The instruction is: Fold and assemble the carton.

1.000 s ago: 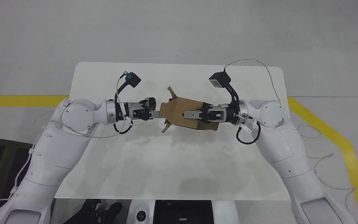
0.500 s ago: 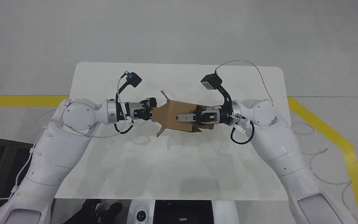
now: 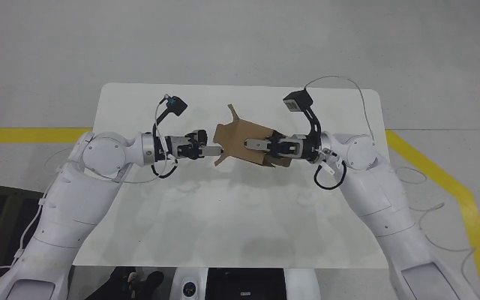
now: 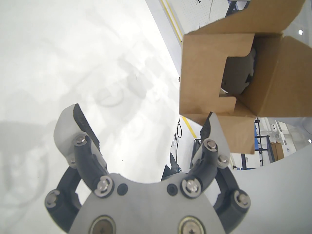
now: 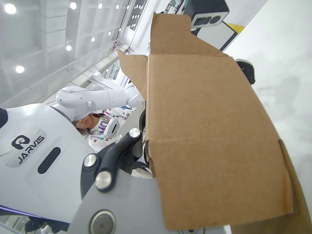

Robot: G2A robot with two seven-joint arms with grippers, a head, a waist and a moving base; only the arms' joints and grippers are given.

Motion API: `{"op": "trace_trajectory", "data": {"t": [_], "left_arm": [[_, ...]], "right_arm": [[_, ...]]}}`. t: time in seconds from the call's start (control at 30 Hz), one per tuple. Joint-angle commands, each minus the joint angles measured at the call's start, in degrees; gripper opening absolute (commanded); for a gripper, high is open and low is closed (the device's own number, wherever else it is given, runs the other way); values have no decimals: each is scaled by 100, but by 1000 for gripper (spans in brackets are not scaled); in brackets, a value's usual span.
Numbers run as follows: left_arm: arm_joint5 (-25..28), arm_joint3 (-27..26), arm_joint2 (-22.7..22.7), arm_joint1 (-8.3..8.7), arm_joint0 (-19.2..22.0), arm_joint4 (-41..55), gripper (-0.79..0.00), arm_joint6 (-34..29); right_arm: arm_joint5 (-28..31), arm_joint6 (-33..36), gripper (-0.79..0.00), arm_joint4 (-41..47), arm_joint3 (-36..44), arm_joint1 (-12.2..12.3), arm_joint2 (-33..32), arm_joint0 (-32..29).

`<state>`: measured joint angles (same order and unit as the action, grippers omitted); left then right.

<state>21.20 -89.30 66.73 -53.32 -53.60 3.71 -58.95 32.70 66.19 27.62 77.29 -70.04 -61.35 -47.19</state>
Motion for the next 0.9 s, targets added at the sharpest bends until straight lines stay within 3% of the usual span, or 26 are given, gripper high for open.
{"op": "trace_trajectory", "data": {"t": [0.0,0.33,0.87], "left_arm": [[-116,28,-7,3,-27,8,0,-39],[-219,-276,-51,30,-241,81,0,-345],[-385,22,72,14,38,347,0,-208]], "right_arm": [[0,-109,-785,-46,23,14,-68,-36],[-56,-523,-785,-279,135,35,-152,-145],[-348,45,-785,-373,120,27,173,-17]]}}
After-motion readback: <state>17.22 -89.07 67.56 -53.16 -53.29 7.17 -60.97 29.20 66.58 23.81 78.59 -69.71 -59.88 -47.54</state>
